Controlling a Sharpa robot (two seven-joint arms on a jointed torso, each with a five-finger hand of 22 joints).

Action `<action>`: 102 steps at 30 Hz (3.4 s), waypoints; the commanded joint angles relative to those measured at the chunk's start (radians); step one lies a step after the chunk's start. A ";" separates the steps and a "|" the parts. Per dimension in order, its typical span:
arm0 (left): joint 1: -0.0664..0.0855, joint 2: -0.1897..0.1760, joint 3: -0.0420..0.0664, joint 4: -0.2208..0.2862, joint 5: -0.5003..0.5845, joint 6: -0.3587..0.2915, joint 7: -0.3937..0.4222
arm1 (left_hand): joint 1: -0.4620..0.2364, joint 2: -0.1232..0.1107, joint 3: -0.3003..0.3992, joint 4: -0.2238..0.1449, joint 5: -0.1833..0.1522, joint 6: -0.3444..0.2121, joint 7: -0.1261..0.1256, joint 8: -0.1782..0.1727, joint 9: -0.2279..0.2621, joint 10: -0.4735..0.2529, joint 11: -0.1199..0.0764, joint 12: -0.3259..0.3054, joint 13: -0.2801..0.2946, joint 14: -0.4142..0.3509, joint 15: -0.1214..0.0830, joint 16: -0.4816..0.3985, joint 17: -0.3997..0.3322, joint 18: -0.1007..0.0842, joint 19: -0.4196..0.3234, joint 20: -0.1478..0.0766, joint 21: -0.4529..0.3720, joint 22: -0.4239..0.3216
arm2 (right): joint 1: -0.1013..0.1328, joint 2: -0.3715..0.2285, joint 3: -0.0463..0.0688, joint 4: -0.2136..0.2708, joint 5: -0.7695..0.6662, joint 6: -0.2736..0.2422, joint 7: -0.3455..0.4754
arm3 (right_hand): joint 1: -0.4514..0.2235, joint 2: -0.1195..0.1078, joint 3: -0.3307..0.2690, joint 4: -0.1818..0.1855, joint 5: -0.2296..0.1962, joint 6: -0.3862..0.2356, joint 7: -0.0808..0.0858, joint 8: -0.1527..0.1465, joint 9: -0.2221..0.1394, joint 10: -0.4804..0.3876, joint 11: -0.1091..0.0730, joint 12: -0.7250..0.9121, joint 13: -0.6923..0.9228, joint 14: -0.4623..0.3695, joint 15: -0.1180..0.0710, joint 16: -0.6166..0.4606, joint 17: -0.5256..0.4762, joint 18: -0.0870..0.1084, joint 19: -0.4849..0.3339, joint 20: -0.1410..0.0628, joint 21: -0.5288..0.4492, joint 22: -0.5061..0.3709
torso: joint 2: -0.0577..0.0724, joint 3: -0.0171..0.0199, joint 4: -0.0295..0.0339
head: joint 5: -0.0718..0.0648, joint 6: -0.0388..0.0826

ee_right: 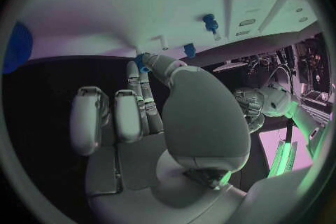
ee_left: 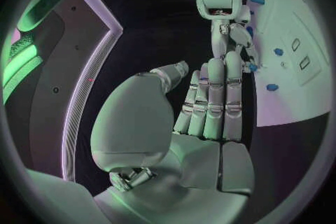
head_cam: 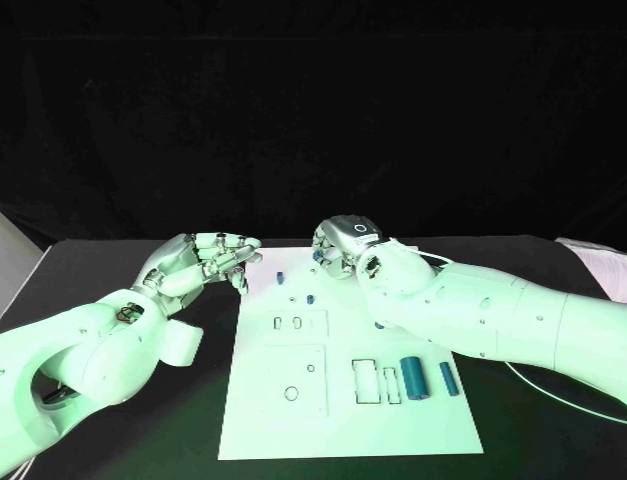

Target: Assemble the parts on the task board

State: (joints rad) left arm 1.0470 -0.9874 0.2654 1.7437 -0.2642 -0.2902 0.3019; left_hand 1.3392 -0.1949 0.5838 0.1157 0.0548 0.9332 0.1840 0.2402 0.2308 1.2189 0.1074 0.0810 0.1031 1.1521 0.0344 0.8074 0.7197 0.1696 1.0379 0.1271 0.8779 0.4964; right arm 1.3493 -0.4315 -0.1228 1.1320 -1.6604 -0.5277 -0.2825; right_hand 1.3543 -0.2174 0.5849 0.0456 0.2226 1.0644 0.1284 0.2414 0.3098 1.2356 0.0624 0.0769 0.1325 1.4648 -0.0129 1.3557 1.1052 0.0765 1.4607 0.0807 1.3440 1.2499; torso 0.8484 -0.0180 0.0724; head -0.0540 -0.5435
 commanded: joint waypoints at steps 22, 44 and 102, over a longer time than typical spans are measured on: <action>0.001 0.003 0.001 0.004 -0.011 0.028 -0.001 | -0.006 -0.001 0.007 0.000 0.000 -0.007 0.001 -0.005 0.001 -0.001 0.003 -0.005 0.001 -0.006 0.002 0.007 0.001 0.012 -0.007 0.002 0.004 0.001 | 0.001 0.020 0.000 -0.033 -0.018 0.038 0.003 | -0.018 -0.002 0.006 0.006 0.000 -0.006 0.005 0.000 0.007 -0.006 0.008 -0.009 0.002 0.025 -0.002 0.003 -0.005 -0.012 0.000 0.003 0.001 -0.003 | 0.006 0.0010 -0.0009 | 0.010 -0.002; 0.001 0.003 0.001 0.000 -0.014 0.033 -0.005 | -0.006 0.000 0.009 -0.003 -0.001 -0.008 0.002 -0.006 0.002 -0.003 0.004 -0.005 0.002 -0.008 0.003 0.008 0.002 0.012 -0.013 0.003 0.011 0.007 | 0.003 -0.005 0.000 -0.019 0.006 0.018 0.021 | 0.184 -0.026 -0.484 0.249 -0.060 -0.230 -0.005 -0.149 -0.030 -0.337 0.067 -0.012 -0.067 -0.020 0.045 -0.093 -0.209 0.044 -0.081 0.045 -0.270 -0.311 | 0.008 0.0034 -0.0028 | 0.012 0.002; -0.015 0.001 0.001 -0.035 -0.027 0.061 -0.004 | -0.006 0.001 0.010 -0.005 -0.001 -0.010 0.001 -0.007 0.003 -0.004 0.004 -0.006 0.003 -0.010 0.003 0.009 0.002 0.013 -0.016 0.004 0.016 0.010 | 0.041 -0.256 0.019 0.102 0.315 0.218 -0.038 | 0.071 0.007 -0.466 0.244 0.016 -0.207 0.047 -0.035 -0.007 0.335 0.029 1.494 1.438 0.106 0.029 0.215 0.466 -0.077 0.110 0.033 0.227 0.321 | -0.014 0.0247 -0.0316 | 0.001 -0.023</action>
State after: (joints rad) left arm 1.0323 -0.9887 0.2653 1.7079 -0.2844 -0.2498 0.2936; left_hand 1.3393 -0.1950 0.5879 0.1116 0.0548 0.9294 0.1878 0.2393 0.2328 1.2189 0.1074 0.0810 0.1048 1.1487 0.0380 0.8123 0.7200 0.1696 1.0284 0.1294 0.8901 0.5052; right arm 1.3897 -0.6904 -0.1040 1.2344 -1.3272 -0.3304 -0.3062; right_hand 1.4315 -0.2130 0.1231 0.2899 0.2322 0.8591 0.1767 0.2012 0.3018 1.4668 0.0824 1.5688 1.3079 1.4665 0.0107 1.5674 1.3082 0.0066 1.4660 0.1079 1.5686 1.3079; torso 0.8350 0.0053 0.0408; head -0.0533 -0.5650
